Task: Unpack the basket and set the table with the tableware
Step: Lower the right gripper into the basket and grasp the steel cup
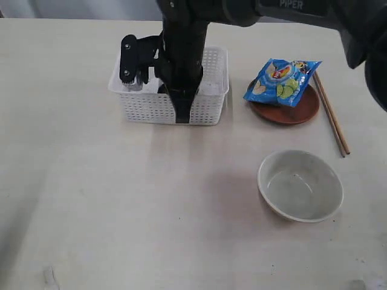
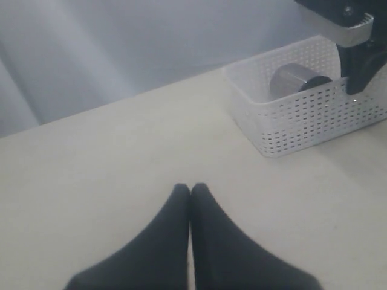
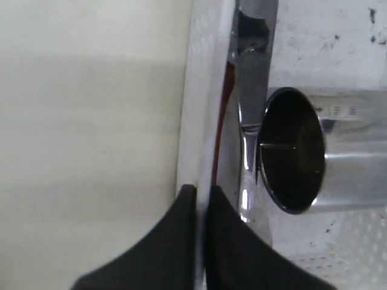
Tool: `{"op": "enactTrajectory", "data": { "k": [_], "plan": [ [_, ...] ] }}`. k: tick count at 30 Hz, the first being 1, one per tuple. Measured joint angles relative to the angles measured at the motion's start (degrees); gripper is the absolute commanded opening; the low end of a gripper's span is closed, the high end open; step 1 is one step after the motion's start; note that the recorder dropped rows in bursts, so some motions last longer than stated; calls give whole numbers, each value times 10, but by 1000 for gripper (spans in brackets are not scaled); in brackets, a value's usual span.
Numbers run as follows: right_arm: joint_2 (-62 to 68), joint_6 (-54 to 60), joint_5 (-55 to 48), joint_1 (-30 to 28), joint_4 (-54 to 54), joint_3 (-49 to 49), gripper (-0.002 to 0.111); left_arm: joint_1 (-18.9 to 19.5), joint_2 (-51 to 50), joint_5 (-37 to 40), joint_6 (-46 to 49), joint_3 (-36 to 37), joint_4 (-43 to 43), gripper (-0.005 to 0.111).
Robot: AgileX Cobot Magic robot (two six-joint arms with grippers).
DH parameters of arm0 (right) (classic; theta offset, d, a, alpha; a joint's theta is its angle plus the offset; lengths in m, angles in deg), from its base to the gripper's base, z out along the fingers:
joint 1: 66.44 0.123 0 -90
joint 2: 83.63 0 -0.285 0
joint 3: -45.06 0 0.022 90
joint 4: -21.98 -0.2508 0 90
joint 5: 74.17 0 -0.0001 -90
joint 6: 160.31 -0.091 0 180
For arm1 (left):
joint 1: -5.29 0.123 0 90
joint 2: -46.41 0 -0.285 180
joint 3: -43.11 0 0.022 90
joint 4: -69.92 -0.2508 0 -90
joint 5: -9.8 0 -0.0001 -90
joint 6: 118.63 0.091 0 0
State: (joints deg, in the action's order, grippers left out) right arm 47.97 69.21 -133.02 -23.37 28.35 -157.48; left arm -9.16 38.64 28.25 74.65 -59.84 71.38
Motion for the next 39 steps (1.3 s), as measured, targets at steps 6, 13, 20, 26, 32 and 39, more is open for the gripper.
{"op": "enactTrajectory", "data": {
  "k": [6, 13, 20, 26, 32, 39],
  "plan": [
    [-14, 11, -97, 41, -75, 0, 0, 0, 0, 0, 0, 0, 0, 0],
    [-16, -3, -107, 45, -116, 0, 49, 0, 0, 0, 0, 0, 0, 0],
    [-76, -13, -107, 61, -121, 0, 45, 0, 0, 0, 0, 0, 0, 0],
    [-117, -73, 43, 65, -104, -1, 45, 0, 0, 0, 0, 0, 0, 0],
    [-70, -127, 118, 72, -50, -1, 45, 0, 0, 0, 0, 0, 0, 0],
    [-13, -147, 119, 115, 25, -1, 54, 0, 0, 0, 0, 0, 0, 0]
  ]
}}
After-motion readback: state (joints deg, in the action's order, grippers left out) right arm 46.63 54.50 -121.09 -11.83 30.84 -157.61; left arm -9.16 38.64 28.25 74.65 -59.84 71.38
